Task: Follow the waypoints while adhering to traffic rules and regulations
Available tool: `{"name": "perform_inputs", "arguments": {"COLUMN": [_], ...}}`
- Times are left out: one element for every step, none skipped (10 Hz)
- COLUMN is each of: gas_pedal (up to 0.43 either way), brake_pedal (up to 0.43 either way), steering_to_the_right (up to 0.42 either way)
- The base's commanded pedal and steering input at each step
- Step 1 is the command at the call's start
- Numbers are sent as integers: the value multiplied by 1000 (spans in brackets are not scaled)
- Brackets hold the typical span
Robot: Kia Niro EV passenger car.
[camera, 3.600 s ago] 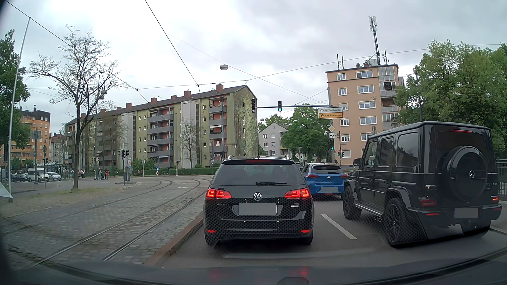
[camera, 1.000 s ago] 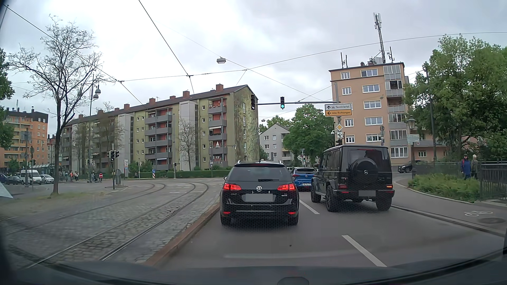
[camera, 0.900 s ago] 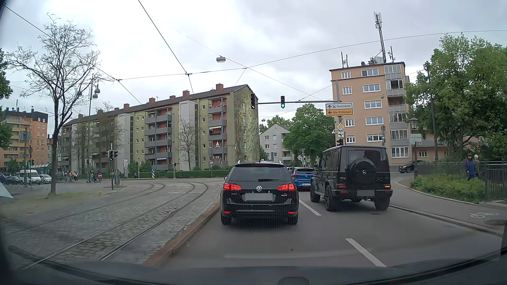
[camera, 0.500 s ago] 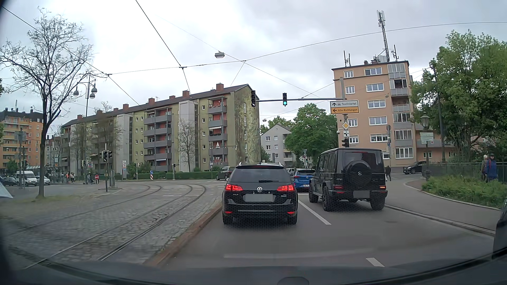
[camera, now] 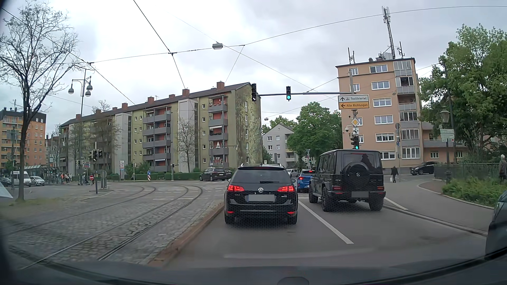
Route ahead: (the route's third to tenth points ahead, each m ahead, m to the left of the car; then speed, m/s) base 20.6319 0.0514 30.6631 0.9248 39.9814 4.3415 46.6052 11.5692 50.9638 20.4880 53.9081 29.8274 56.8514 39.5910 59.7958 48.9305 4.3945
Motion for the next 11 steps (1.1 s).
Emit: {"name": "perform_inputs", "arguments": {"gas_pedal": [299, 268, 268, 260, 248, 248, 248, 248, 248, 248, 248], "brake_pedal": [0, 0, 0, 0, 0, 0, 0, 0, 0, 0, 0], "steering_to_the_right": [-18, -18, -18, -18, -17, -17, -17, -16, -16, -16, -16]}}
